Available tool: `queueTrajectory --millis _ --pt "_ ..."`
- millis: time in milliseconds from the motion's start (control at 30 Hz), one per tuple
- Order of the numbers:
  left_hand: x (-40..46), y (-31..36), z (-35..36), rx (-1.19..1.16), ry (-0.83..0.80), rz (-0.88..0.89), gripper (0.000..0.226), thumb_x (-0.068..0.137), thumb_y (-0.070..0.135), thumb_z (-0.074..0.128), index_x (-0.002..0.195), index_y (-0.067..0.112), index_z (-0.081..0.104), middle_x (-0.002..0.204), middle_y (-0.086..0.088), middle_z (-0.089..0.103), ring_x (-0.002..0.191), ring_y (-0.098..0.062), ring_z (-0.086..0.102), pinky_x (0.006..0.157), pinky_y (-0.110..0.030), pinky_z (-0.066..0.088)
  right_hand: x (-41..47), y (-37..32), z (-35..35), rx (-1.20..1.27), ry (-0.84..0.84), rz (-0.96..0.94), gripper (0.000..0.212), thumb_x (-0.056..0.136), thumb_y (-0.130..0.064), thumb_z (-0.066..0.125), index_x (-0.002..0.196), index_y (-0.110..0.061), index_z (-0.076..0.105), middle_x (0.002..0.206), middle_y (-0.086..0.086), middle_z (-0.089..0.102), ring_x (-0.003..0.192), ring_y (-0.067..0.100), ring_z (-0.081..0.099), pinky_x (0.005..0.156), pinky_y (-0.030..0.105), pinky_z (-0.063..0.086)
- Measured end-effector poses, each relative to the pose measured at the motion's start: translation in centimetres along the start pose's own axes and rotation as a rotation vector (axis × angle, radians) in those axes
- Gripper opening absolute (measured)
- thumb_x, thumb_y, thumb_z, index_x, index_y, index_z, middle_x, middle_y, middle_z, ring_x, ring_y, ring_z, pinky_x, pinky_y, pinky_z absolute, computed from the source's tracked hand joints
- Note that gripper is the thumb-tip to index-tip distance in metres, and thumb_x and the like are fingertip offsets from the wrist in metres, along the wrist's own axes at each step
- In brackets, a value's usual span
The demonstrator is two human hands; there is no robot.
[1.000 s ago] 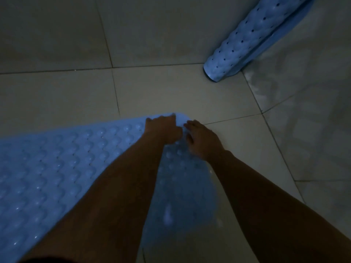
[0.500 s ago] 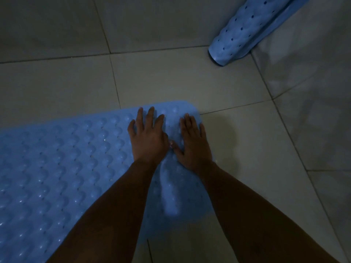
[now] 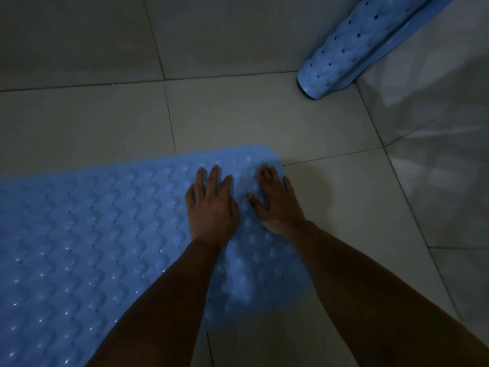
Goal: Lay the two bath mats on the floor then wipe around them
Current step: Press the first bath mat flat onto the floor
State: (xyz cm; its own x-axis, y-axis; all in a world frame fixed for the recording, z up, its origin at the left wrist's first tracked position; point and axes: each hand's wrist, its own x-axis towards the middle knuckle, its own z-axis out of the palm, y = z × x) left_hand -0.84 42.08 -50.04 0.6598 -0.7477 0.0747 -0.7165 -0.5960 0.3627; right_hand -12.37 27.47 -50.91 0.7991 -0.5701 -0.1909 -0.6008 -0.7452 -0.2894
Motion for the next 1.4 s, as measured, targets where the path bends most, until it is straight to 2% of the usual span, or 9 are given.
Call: queueTrajectory --millis 133,300,700,767,833,933,1067,1200,1400 --pt "0.2 2.2 1.5 0.013 -0.212 0.106 0.069 0.094 0.041 0.028 0.158 0.018 0.039 0.172 -0.012 0.016 0.159 -0.039 0.003 0.124 -0.064 0.015 4.2 0.0 -5.5 0.108 0.033 0.163 0.051 0.1 -0.051 0.038 0.118 -0.017 0.072 0.118 0.017 0.071 0.113 0.037 0.065 0.095 0.042 0.051" --pt "-0.6 4.1 3.7 0.186 -0.282 0.224 0.071 0.105 0.061 0.013 0.166 0.025 0.004 0.173 -0.009 -0.01 0.157 -0.036 -0.018 0.12 -0.071 -0.004 8.4 1.1 -9.0 0.307 0.023 0.171 0.045 0.093 -0.041 0.047 0.082 -0.009 0.076 0.092 0.012 0.076 0.095 0.033 0.07 0.09 0.042 0.054" --pt "-0.6 4.1 3.1 0.178 -0.393 0.207 0.086 0.096 0.074 0.015 0.164 0.026 -0.009 0.171 -0.007 -0.021 0.156 -0.032 -0.024 0.118 -0.07 -0.015 3.0 3.3 -4.6 0.173 0.38 0.044 0.043 0.103 -0.037 0.042 0.083 -0.006 0.063 0.081 0.018 0.064 0.077 0.04 0.06 0.064 0.039 0.042" --pt "0.8 4.2 2.1 0.126 -0.537 0.194 0.088 0.096 0.07 0.027 0.164 0.028 -0.01 0.171 -0.005 -0.021 0.156 -0.031 -0.025 0.118 -0.069 -0.018 2.5 2.1 -5.3 0.15 0.345 0.103 0.045 0.101 -0.041 0.04 0.085 -0.007 0.064 0.086 0.019 0.066 0.082 0.04 0.062 0.068 0.039 0.044" --pt "2.5 3.9 0.0 -0.013 -0.628 0.111 0.076 0.101 0.055 0.038 0.165 0.029 0.006 0.172 -0.01 0.011 0.158 -0.035 0.013 0.125 -0.063 0.009 2.0 0.6 -6.4 0.172 0.313 0.17 0.046 0.098 -0.044 0.038 0.089 -0.01 0.067 0.094 0.017 0.068 0.092 0.038 0.064 0.076 0.039 0.047" --pt "3.3 1.7 -4.0 -0.284 -0.313 -0.112 0.059 0.097 0.032 0.045 0.156 0.026 0.041 0.132 -0.017 0.066 0.119 -0.039 0.063 0.101 -0.05 0.052 1.0 -2.5 -6.9 0.193 0.246 0.186 0.049 0.094 -0.047 0.033 0.095 -0.014 0.07 0.099 0.013 0.07 0.098 0.035 0.066 0.084 0.04 0.052" --pt "1.0 -1.5 -5.6 -0.206 -0.155 -0.159 0.059 0.09 0.027 0.045 0.148 0.019 0.053 0.137 -0.016 0.062 0.137 -0.036 0.05 0.106 -0.05 0.044 -0.5 -7.0 -4.0 0.139 0.064 0.061 0.061 0.093 -0.049 0.025 0.123 -0.017 0.067 0.125 0.014 0.066 0.123 0.034 0.059 0.101 0.043 0.048" --pt "-1.2 -4.5 -4.9 -0.074 -0.044 -0.145 0.063 0.088 0.036 0.033 0.144 0.019 0.057 0.147 -0.007 0.057 0.149 -0.032 0.036 0.111 -0.052 0.038 -2.0 -10.6 1.1 -0.097 -0.138 -0.039 0.08 0.096 -0.055 0.01 0.16 -0.008 0.014 0.169 0.017 0.006 0.157 0.032 0.001 0.126 0.052 0.007" --pt "-1.9 -7.2 -3.5 0.082 -0.056 -0.082 0.061 0.09 0.038 0.031 0.144 0.023 0.056 0.156 -0.007 0.048 0.157 -0.036 0.02 0.122 -0.069 0.011 -2.7 -11.2 4.4 -0.223 0.05 -0.006 0.08 0.101 -0.058 0.021 0.16 -0.006 0.011 0.169 0.015 -0.001 0.157 0.028 -0.005 0.125 0.055 0.006"
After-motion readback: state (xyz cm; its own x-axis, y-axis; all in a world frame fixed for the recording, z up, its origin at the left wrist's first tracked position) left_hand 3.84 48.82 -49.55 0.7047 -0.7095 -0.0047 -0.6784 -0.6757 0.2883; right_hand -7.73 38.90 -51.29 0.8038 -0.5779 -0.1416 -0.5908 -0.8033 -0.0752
